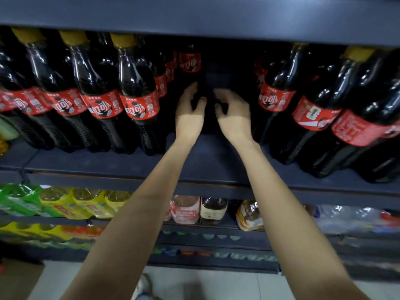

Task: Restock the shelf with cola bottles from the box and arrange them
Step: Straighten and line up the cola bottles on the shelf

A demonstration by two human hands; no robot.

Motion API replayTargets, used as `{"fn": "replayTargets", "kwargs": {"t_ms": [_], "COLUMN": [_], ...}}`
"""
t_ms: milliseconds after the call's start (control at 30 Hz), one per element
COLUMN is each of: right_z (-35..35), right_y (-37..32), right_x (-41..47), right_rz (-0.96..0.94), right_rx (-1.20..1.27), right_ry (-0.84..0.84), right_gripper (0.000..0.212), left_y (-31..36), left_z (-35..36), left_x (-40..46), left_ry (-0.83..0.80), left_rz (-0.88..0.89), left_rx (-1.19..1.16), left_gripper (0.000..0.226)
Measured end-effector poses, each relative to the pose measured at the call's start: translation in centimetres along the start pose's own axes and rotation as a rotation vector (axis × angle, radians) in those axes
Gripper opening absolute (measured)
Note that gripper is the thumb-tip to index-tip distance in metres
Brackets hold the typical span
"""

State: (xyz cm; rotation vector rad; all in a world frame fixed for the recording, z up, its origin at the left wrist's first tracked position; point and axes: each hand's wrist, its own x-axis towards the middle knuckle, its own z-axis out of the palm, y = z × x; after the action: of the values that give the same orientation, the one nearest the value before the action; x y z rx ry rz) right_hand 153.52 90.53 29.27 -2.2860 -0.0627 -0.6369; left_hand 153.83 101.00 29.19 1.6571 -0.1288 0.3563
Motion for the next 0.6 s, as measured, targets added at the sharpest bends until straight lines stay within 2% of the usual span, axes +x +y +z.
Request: {"fn": "replayTargets", "kwargs": {"t_ms": [100, 167, 200, 300, 400, 500, 600], "right_z": [-4.1, -5.4, -5.6, -5.6, -5.4, -4.9, -4.3], "right_y": [0.3, 0.6, 1.0, 2.3, 3.0, 3.1, 2.8], "right_x": [-5.7, -8.0, -8.8, -10.1, -10.6, -10.6, -10.2], "right_rz": [-0.010, -0.033, -0.022, 0.085, 0.193, 0.196, 0.151], "right_rx": [0.048, 0.021, 0.006, -0.032, -0.052, -0.049, -0.088], "right_ry": [0.236, 0.446, 0.499, 0.428, 0.281, 0.237, 0.295], "right_gripper": [0.029, 0.025, 0.025, 0.041, 0.061, 0.070, 0.072], "left_y": [0.7, 1.2, 1.5, 2.2, 1.9, 1.6, 1.2], "left_z": [1.1, 2.4, 3.4, 6.0, 7.3, 7.4, 6.2], "left_x": [-3.5, -4.7, -4.9, -4.6, -3.8, -4.0, -4.4], "left_ry": [-0.033, -0.162, -0.251, -0.462, -0.541, -0.513, -0.403], "left_rz": [0.083, 0.122, 0.123, 0.072, 0.135, 0.190, 0.252], "left_rx": [-0.050, -0.042, -0.031, -0.017, 0.071, 0.153, 0.233], "left_gripper": [0.035, 0.038, 0.044, 0.072, 0.082, 0.080, 0.082]}}
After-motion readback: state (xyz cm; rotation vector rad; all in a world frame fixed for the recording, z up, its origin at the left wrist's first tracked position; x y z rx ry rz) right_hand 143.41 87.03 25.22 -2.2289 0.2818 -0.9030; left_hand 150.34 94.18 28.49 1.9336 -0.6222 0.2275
